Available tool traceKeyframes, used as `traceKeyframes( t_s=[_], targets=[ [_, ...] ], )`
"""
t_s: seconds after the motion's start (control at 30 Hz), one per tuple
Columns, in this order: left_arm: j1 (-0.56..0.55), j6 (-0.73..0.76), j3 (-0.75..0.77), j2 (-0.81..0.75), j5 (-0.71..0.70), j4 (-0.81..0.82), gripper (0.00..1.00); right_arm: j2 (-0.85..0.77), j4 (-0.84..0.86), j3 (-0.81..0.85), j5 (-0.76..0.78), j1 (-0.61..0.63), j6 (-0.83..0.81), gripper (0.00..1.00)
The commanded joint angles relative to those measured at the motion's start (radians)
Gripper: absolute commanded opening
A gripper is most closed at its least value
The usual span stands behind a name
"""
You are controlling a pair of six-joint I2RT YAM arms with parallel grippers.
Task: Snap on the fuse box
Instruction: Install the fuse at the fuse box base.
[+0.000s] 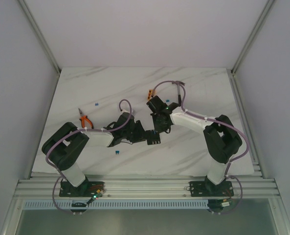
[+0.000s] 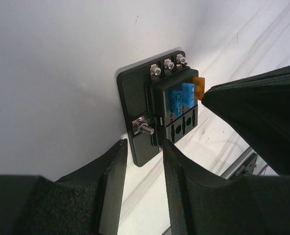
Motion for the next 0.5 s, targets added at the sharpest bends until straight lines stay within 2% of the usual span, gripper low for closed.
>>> traceKeyframes(
  t_s=[0.0,0.3,0.47],
  targets=[
    [-0.004,0.016,0.001,0.000,-0.012,-0.032,0.45,0.028,0.002,-0.006,0.004,0.007,0.009,0.11],
    [-0.004,0.019,0.002,0.009,-0.010,-0.032,0.45,0.092,-0.031,-0.010,-0.002,0.007,0.025,0.02],
    [-0.004,0.022,0.004,0.014,-0.016,-0.033,0.45,0.063,-0.028,-0.012,0.016,0.016,0.008,0.02]
  ],
)
